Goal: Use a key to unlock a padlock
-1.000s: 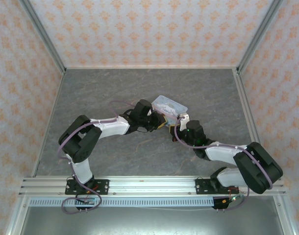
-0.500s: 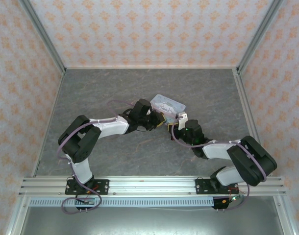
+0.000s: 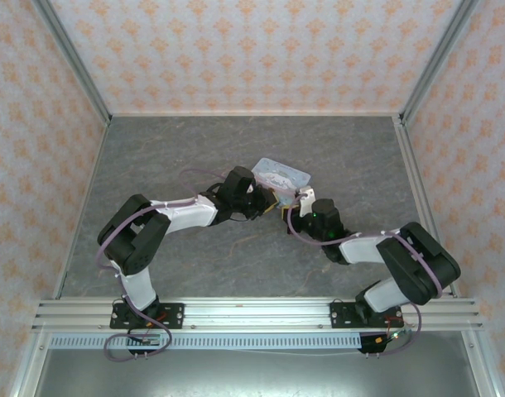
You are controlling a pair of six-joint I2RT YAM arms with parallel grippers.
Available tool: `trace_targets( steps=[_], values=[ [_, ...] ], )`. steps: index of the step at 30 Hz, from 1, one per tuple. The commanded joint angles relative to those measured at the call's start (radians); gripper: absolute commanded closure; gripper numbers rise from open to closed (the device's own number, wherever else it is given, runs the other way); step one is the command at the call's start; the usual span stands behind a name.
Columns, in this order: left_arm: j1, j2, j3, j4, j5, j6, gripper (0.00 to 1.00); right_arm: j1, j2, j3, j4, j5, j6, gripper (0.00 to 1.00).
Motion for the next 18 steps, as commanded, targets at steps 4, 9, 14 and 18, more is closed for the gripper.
trace_targets(
  steps=[4, 9, 14, 18],
  values=[
    [-0.031, -0.055, 0.003, 0.025, 0.108, 0.000, 0.84, -0.024, 0.032, 0.081, 0.067, -0.109, -0.002, 1.00],
    [-0.031, -0.054, 0.002, 0.023, 0.109, 0.002, 0.84, -0.027, 0.045, 0.096, 0.087, -0.108, 0.002, 1.00],
    [-0.031, -0.051, 0.002, 0.018, 0.111, 0.005, 0.84, -0.038, 0.037, 0.116, 0.081, -0.141, 0.005, 1.00],
    [-0.031, -0.049, 0.002, 0.018, 0.113, 0.005, 0.84, -0.054, 0.034, 0.125, 0.067, -0.156, -0.003, 1.00]
  ],
)
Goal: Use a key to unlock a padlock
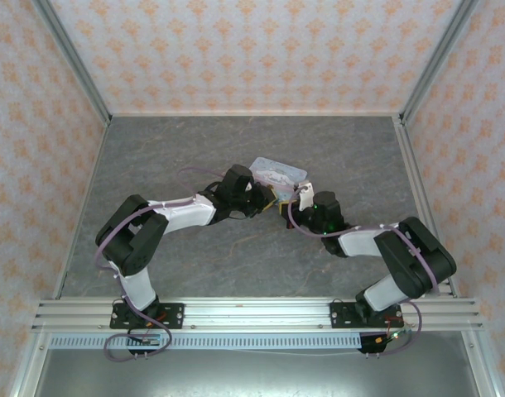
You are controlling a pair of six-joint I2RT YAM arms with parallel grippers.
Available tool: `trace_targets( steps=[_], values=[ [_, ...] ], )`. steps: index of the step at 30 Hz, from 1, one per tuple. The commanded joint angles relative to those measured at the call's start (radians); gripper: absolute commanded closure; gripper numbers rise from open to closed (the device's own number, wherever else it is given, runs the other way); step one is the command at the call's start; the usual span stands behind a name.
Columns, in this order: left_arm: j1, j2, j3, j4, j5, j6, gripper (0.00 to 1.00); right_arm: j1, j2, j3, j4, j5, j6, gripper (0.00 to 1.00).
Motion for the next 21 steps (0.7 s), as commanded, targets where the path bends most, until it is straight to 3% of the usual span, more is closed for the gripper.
trace_targets(
  steps=[1, 7, 21],
  values=[
    [-0.042, -0.039, 0.001, 0.013, 0.121, 0.005, 0.84, -0.012, -0.006, 0.066, 0.078, -0.041, -0.007, 1.00],
    [-0.042, -0.029, 0.004, 0.016, 0.122, 0.006, 0.84, -0.016, -0.004, 0.082, 0.081, -0.076, 0.049, 1.00],
    [-0.042, 0.080, -0.032, 0.129, 0.098, -0.033, 0.82, 0.015, 0.093, -0.033, 0.183, 0.032, 0.166, 1.00]
  ],
)
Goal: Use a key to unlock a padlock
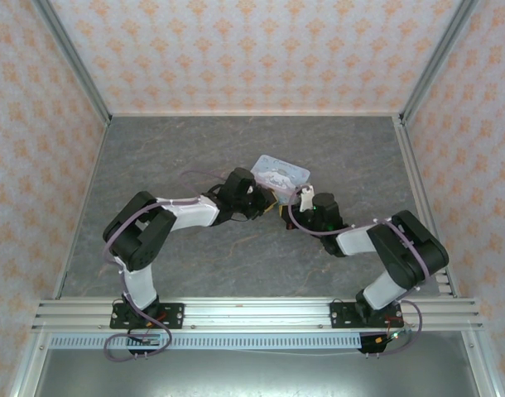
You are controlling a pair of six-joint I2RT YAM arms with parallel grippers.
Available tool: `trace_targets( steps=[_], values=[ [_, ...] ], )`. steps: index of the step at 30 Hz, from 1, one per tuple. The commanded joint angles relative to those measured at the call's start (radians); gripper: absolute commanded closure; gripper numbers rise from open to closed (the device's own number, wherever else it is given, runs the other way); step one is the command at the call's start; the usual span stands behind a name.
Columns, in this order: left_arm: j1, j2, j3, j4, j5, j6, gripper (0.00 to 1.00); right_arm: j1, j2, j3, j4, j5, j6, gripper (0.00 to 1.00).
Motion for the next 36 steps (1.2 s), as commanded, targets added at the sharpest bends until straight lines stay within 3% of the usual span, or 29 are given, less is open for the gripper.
trace_targets(
  steps=[1, 9, 14, 20, 29, 36],
  values=[
    [-0.042, 0.019, -0.028, 0.081, 0.093, -0.013, 0.81, 0.018, 0.014, -0.018, 0.128, 0.039, 0.058, 1.00],
    [-0.038, 0.015, -0.056, 0.122, 0.057, -0.018, 0.64, 0.035, 0.016, -0.029, 0.068, 0.108, 0.115, 1.00],
    [-0.017, -0.059, -0.090, 0.072, 0.014, 0.018, 0.45, 0.041, 0.028, -0.043, 0.074, 0.111, 0.166, 1.00],
    [0.018, -0.158, -0.174, 0.084, -0.053, 0.020, 0.34, 0.053, 0.035, -0.037, 0.068, 0.078, 0.226, 1.00],
    [0.026, -0.147, -0.278, 0.323, -0.096, -0.095, 0.39, 0.064, -0.011, -0.022, 0.049, 0.059, 0.453, 1.00],
    [0.014, -0.103, -0.273, 0.392, -0.089, -0.115, 0.48, 0.065, -0.034, 0.014, -0.032, 0.051, 0.571, 1.00]
  ],
)
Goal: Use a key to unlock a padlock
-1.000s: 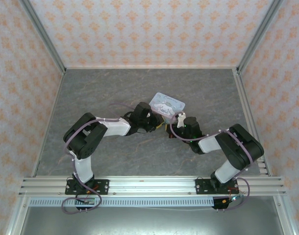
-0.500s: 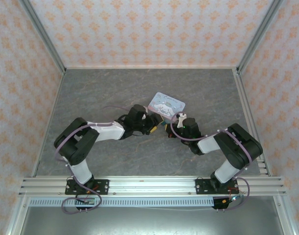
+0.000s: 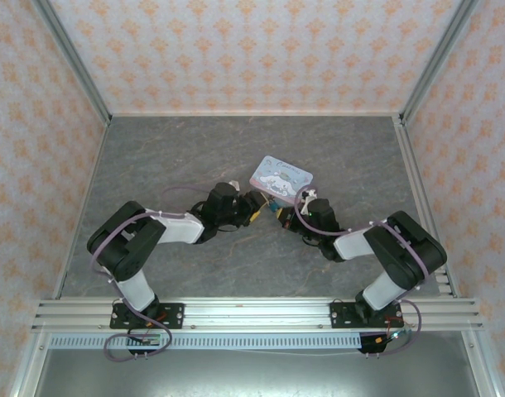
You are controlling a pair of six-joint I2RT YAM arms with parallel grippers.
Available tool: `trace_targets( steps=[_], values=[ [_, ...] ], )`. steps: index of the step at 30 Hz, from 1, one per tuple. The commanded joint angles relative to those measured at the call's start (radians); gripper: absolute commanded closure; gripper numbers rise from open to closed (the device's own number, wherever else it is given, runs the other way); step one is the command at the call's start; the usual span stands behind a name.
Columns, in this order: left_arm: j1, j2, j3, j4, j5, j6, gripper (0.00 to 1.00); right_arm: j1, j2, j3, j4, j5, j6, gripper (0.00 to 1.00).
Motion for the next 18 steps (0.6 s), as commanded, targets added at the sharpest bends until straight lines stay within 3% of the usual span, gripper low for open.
trace_targets(
  steps=[1, 18],
  values=[
    [-0.012, 0.026, 0.010, 0.085, -0.021, -0.021, 0.48, 0.006, -0.032, 0.040, -0.038, -0.019, 0.086, 1.00],
    [-0.037, 0.141, 0.079, 0.143, -0.009, -0.064, 0.60, 0.008, -0.037, 0.091, -0.108, -0.043, 0.170, 1.00]
  ],
)
